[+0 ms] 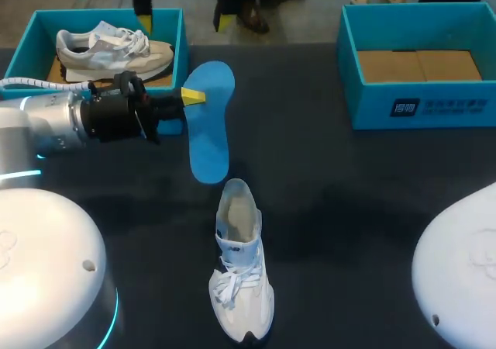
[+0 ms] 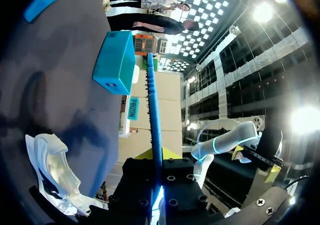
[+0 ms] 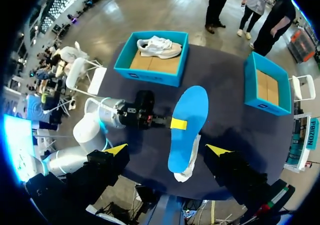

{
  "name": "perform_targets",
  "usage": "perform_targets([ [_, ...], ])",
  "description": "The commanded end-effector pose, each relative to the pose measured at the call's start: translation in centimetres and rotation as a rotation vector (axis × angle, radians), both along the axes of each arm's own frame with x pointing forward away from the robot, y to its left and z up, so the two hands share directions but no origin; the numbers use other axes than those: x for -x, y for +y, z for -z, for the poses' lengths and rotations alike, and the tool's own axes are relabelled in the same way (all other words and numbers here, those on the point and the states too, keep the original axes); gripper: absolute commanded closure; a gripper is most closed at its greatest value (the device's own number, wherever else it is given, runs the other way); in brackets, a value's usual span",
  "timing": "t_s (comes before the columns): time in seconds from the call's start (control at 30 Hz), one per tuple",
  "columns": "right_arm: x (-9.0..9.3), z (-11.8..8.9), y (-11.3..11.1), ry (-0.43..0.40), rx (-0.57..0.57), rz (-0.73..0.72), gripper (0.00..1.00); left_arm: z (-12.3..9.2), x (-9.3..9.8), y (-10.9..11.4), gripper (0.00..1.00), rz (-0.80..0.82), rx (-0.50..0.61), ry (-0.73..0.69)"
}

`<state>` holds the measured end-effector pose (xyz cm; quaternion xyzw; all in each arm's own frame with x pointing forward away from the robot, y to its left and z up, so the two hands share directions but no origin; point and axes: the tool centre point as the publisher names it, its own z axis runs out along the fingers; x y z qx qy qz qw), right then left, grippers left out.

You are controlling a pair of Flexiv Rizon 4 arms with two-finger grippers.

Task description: Take the shoe out of the shoebox, open the shoe tongue, remove and reinsert the insole, then place the shoe into the shoebox

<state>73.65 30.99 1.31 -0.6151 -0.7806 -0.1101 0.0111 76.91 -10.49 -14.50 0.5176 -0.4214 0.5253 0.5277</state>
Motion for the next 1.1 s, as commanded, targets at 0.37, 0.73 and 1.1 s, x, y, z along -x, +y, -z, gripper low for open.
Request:
perform_targets([
  [0.37, 0.6, 0.0, 1.6, -0.064, 0.266, 0.064, 0.00, -0.1, 0.1, 0.0, 1.00, 0.000, -0.003, 0.000],
  [0.73, 0.6, -0.2, 0.5, -0.025, 0.084, 0.044, 0.00, -0.1, 0.1, 0.0, 1.00, 0.000, -0.003, 0.000],
  [1.1, 0.1, -0.4, -2.3, 0.044, -0.141, 0.029, 0.00, -0.1, 0.1, 0.0, 1.00, 0.000, -0.003, 0.000],
])
